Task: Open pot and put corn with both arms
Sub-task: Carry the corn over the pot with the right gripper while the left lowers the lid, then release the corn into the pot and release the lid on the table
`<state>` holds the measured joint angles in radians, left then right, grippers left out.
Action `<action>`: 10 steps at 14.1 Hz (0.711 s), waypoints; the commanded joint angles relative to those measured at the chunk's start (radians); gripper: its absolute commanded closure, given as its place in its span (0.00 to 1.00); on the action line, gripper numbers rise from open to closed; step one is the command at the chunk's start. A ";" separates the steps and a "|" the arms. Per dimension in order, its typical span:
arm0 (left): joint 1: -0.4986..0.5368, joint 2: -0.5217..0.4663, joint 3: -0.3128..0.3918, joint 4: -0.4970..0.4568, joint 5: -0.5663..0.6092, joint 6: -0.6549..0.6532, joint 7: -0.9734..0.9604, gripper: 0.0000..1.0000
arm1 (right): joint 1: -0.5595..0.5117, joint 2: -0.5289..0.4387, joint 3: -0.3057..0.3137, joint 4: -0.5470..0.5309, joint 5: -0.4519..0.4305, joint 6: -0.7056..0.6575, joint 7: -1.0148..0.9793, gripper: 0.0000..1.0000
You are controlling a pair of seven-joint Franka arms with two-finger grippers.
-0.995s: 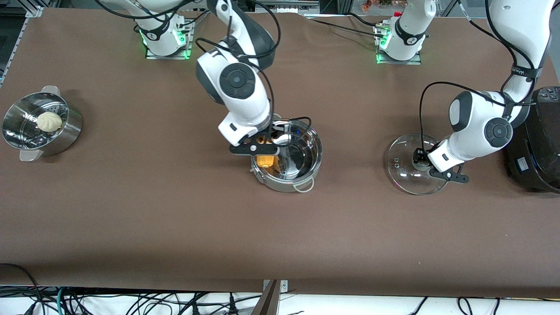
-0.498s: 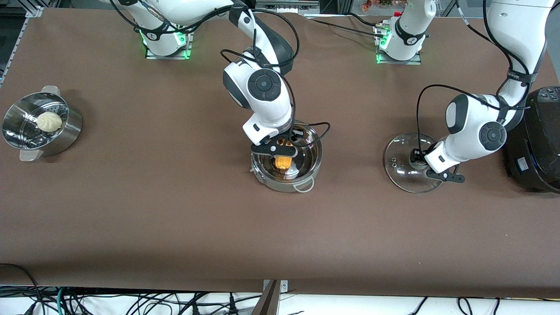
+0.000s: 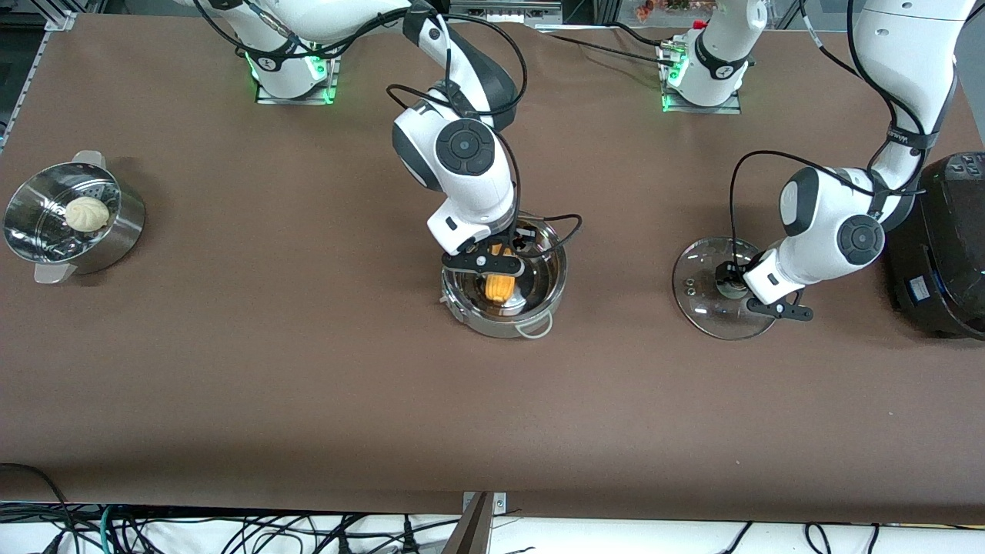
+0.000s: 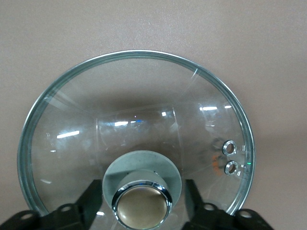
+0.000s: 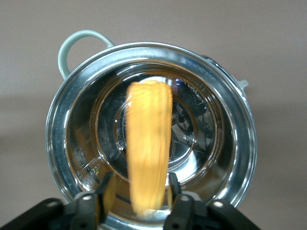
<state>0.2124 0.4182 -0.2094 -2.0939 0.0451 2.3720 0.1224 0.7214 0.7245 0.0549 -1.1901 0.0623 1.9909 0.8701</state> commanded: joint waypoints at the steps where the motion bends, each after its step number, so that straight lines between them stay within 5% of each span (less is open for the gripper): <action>1: 0.016 -0.027 -0.015 -0.006 -0.001 -0.005 -0.010 0.00 | 0.013 0.004 -0.013 0.036 -0.002 -0.026 0.017 0.01; 6: 0.015 -0.105 -0.018 0.005 -0.001 -0.063 -0.007 0.00 | -0.005 -0.026 -0.018 0.040 -0.002 -0.084 -0.003 0.01; 10: 0.015 -0.245 -0.021 0.058 -0.002 -0.247 -0.006 0.00 | -0.083 -0.043 -0.026 0.040 -0.001 -0.164 -0.181 0.00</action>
<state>0.2130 0.2706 -0.2153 -2.0540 0.0451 2.2292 0.1219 0.6858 0.6982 0.0246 -1.1603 0.0609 1.8832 0.7822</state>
